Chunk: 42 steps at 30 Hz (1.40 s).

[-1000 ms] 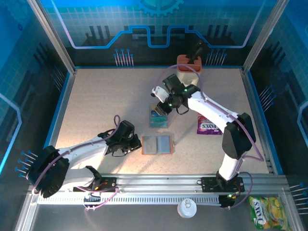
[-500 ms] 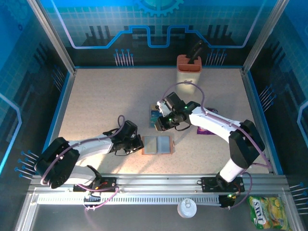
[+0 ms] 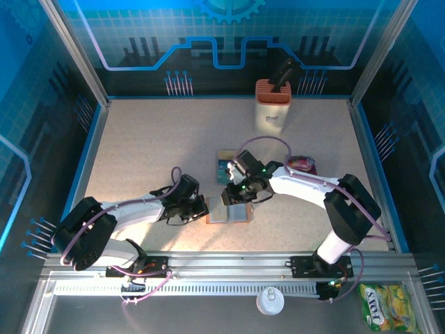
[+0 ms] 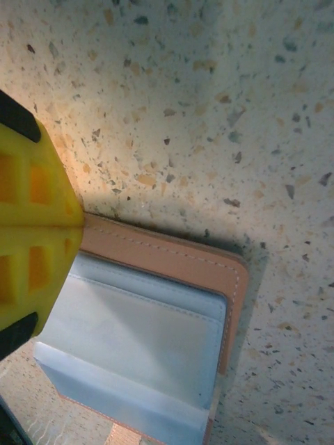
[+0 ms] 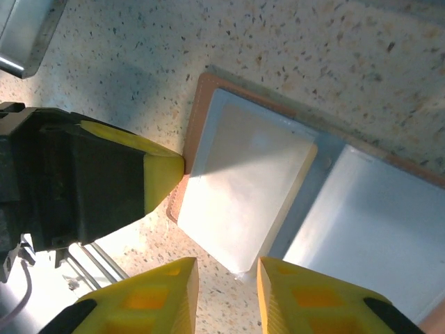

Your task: Take the credit cards out of the card holder

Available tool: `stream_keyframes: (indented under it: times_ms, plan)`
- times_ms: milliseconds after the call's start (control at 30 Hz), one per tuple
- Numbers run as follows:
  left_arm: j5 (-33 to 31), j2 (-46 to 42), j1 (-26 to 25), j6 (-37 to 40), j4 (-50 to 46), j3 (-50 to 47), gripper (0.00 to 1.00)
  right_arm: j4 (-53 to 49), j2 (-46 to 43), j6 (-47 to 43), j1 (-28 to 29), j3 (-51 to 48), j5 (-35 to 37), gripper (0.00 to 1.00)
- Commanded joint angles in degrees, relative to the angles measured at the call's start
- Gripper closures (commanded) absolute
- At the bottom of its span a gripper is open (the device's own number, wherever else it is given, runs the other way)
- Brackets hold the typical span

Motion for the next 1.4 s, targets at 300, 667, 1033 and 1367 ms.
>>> stream_keyframes:
  times_ms: [300,667,1033,1367]
  plan:
    - [-0.2,-0.8,-0.5,-1.1,-1.2,-2.0,0.95,5.1,4.6,6.2,3.2,-1.2,-1.7,0.67]
    - [-0.3,-0.6,-0.5,-0.9,-1.5,-2.0,0.95,6.1,7.3,7.5,3.9,0.3,-1.0,0.67]
    - [-0.5,-0.9,-0.5,-0.7,-1.7,-2.1,0.95,9.3,9.0,9.3,4.5,-0.2,-1.2,0.69]
    - [-0.8,-1.2,-0.4,-0.6,-2.3,-2.2,0.95,5.5,8.5,8.8,4.5,-0.5,3.5,0.68]
